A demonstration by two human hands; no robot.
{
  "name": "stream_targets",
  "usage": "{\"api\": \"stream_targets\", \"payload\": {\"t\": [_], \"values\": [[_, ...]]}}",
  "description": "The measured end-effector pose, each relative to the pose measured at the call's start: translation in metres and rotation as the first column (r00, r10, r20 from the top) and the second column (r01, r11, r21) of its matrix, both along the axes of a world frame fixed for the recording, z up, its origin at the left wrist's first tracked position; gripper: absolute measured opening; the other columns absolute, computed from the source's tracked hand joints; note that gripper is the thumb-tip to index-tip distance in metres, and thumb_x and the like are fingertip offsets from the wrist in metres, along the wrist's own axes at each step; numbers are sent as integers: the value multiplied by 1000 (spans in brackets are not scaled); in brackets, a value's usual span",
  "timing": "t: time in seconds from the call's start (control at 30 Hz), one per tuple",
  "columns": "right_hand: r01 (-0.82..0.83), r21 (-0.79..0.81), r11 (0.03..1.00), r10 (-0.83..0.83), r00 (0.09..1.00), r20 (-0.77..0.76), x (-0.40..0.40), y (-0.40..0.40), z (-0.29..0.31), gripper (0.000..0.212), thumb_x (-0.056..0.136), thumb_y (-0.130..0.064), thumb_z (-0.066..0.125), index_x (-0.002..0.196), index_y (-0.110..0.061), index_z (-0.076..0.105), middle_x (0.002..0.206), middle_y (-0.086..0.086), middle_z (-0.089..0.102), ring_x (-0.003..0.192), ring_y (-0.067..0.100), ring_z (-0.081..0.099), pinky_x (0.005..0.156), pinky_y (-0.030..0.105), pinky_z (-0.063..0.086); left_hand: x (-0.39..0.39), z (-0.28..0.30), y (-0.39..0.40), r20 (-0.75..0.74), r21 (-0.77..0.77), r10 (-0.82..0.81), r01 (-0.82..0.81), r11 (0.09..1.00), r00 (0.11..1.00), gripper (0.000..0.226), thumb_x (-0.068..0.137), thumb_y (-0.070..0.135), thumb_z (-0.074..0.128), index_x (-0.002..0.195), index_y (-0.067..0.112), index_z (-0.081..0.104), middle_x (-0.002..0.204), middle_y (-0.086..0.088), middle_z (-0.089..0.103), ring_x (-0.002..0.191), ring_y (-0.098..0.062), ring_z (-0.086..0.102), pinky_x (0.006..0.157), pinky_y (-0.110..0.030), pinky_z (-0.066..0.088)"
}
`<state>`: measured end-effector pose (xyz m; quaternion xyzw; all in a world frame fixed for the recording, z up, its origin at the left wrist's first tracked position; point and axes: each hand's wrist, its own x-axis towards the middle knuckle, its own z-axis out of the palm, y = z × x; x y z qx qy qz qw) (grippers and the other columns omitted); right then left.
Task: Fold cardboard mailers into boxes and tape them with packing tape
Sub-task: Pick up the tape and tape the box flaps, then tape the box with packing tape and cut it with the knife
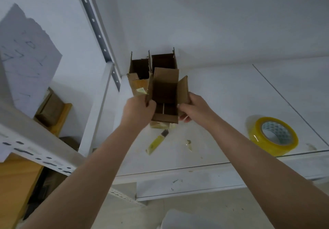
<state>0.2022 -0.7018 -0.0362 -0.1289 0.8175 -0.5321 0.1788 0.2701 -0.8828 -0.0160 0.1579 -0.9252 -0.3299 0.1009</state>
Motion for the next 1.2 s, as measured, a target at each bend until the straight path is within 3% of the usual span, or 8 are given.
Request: {"api": "stream_targets", "payload": {"t": [0.13, 0.23, 0.3, 0.47, 0.6, 0.73, 1.03, 1.2], "values": [[-104, 57, 993, 110, 989, -100, 2, -49, -6, 36, 90, -40, 63, 122, -26, 54, 97, -11, 64, 66, -3, 67, 50, 11, 48, 9, -9, -40, 77, -218, 116, -97, 971, 990, 29, 97, 23, 42, 72, 11, 53, 69, -5, 55, 63, -19, 55, 53, -27, 42], [-128, 168, 977, 150, 980, -129, 4, -62, -10, 65, 90, -47, 61, 145, -18, 40, 121, -3, 62, 98, 13, 66, 84, 32, 55, 11, -24, -53, 115, -238, 183, -151, 959, 976, 31, 98, 22, 40, 70, 12, 49, 68, -4, 52, 60, -16, 49, 50, -27, 37], [-131, 228, 965, 168, 975, -148, 5, -60, -12, 67, 90, -49, 60, 146, -17, 39, 125, 3, 62, 104, 19, 62, 95, 37, 50, 8, -28, -57, 104, -233, 196, -168, 958, 975, 33, 98, 21, 40, 66, 14, 45, 66, -3, 49, 58, -14, 46, 47, -26, 32], [-39, 356, 934, 127, 966, -227, 7, -41, -10, 60, 92, -51, 56, 141, -17, 46, 122, 0, 60, 111, 18, 57, 93, 34, 46, -4, -26, -66, 115, -254, 167, -133, 958, 979, 32, 98, 20, 40, 66, 17, 43, 67, -3, 49, 59, -14, 46, 47, -26, 31], [13, 382, 924, 85, 968, -237, 9, -26, -10, 56, 93, -49, 55, 139, -18, 47, 124, 1, 60, 112, 18, 57, 97, 37, 47, -10, -22, -68, 175, -231, 131, -89, 969, 976, 28, 99, 21, 41, 74, 13, 52, 71, -4, 55, 62, -15, 53, 54, -27, 40], [71, 420, 905, 51, 961, -272, 13, -15, -7, 54, 93, -50, 54, 138, -20, 47, 125, 1, 60, 113, 19, 57, 96, 36, 46, -10, -17, -66, 203, -225, 137, -89, 970, 970, 31, 98, 21, 42, 70, 10, 50, 68, -5, 52, 60, -15, 50, 47, -25, 34], [185, 520, 834, 41, 919, -392, 27, 6, -1, 52, 95, -48, 51, 139, -22, 45, 130, 2, 59, 115, 21, 57, 89, 32, 44, -10, -14, -54, 221, -267, 158, -96, 959, 962, 26, 100, 18, 37, 87, 3, 54, 74, -8, 53, 62, -17, 49, 54, -26, 37], [260, 590, 764, 62, 881, -469, 37, 25, 2, 49, 96, -45, 50, 139, -22, 45, 128, 2, 61, 114, 23, 58, 89, 35, 48, -4, 1, -45, 103, -399, 206, -149, 905, 973, 45, 98, 44, 43, 110, 2, 54, 84, -8, 54, 71, -22, 51, 54, -31, 37]]}}
